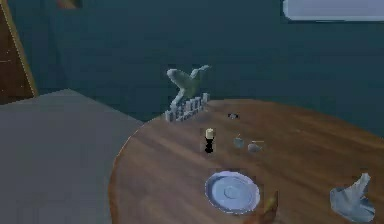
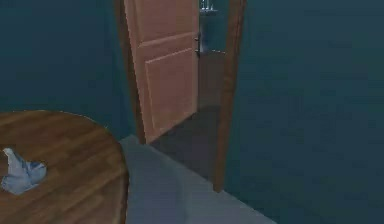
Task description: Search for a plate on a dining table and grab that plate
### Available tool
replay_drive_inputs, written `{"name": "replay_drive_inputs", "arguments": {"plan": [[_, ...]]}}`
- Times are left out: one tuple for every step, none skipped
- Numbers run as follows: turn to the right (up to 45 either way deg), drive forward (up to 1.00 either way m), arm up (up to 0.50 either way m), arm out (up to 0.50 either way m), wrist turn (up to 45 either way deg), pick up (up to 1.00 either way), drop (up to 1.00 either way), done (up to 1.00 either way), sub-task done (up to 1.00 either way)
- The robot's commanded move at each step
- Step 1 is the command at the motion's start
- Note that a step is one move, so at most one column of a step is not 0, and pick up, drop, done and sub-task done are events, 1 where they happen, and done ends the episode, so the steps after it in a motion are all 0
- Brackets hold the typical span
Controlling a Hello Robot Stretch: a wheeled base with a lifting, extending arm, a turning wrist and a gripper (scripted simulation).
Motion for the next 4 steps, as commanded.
{"name": "replay_drive_inputs", "arguments": {"plan": [[-45.0, 0.0, 0.0, 0.0, 0.0, 0.0, 0.0, 0.0, 0.0], [-27.0, 0.0, 0.0, 0.0, 0.0, 0.0, 0.0, 0.0, 0.0], [0.0, 0.0, 0.5, 0.0, 0.0, 0.0, 0.0, 0.0, 0.0], [0.0, 0.0, 0.38, 0.0, 0.0, 0.0, 0.0, 0.0, 0.0]]}}
